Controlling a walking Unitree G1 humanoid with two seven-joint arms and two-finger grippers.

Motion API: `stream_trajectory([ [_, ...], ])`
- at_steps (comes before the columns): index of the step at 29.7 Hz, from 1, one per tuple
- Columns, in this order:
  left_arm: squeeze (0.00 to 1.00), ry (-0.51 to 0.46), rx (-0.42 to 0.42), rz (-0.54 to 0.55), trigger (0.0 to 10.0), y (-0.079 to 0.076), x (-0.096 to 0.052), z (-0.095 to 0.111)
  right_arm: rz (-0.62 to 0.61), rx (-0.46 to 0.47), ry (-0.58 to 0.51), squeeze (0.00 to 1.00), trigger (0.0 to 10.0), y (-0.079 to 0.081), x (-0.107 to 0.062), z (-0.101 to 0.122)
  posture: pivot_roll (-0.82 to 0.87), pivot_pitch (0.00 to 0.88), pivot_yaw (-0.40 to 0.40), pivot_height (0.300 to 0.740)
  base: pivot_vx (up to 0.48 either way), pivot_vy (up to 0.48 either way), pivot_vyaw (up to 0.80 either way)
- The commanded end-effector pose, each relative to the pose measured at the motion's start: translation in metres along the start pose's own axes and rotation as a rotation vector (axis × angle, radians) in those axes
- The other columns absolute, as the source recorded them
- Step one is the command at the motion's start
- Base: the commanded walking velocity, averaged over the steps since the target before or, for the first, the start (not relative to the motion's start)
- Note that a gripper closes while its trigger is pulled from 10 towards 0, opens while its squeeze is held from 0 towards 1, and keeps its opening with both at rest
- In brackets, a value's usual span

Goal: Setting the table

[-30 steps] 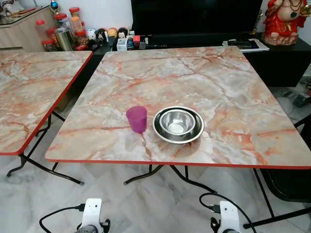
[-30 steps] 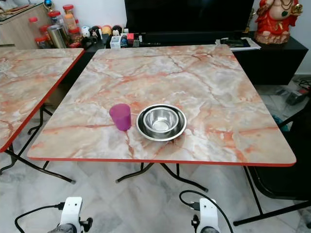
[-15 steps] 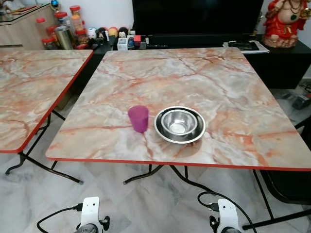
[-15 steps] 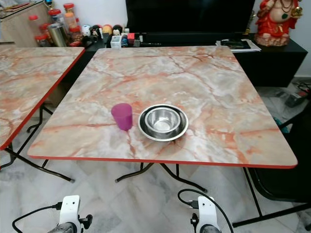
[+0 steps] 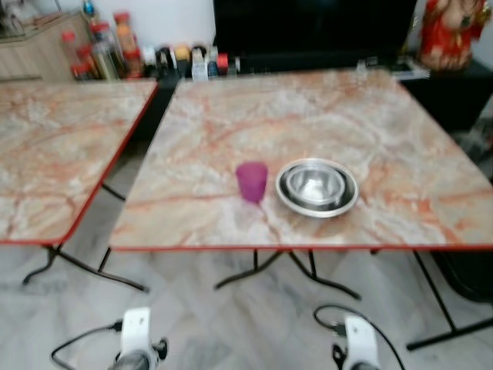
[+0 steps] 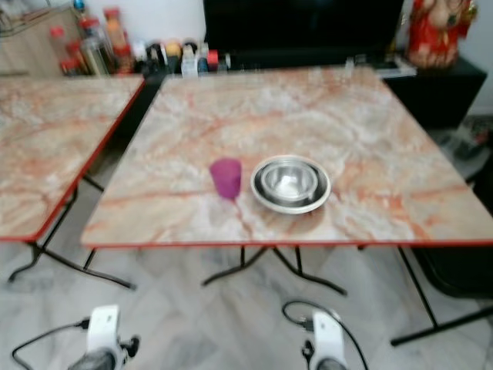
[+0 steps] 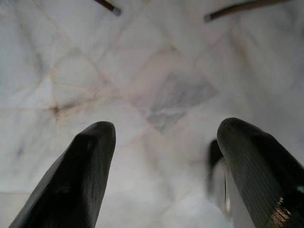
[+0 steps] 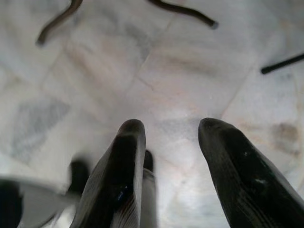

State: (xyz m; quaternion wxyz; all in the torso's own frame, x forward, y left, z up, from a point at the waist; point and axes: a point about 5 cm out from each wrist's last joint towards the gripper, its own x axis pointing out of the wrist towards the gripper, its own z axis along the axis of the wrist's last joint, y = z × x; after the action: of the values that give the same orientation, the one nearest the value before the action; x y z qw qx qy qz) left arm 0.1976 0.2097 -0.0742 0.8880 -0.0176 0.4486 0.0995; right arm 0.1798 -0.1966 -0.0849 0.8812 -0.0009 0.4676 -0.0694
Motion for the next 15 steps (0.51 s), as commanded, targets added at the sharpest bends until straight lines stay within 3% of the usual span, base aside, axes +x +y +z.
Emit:
stream_trajectory([
  [1, 0.00, -0.016, 0.003, 0.024, 10.0, 0.0080, 0.0008, 0.0083, 0.009, 0.020, -0.004, 0.00, 10.0, 0.0059, 0.0000, 0.0000, -0.06, 0.000, 0.057, 0.740, 0.000, 0.442, 0.00],
  [15, 0.00, -0.007, 0.014, 0.035, 10.0, 0.0108, 0.0005, 0.0057, 0.011, 0.027, -0.010, 0.00, 10.0, 0.0086, 0.0002, 0.0015, -0.06, 0.000, 0.062, 0.740, 0.000, 0.469, 0.00],
])
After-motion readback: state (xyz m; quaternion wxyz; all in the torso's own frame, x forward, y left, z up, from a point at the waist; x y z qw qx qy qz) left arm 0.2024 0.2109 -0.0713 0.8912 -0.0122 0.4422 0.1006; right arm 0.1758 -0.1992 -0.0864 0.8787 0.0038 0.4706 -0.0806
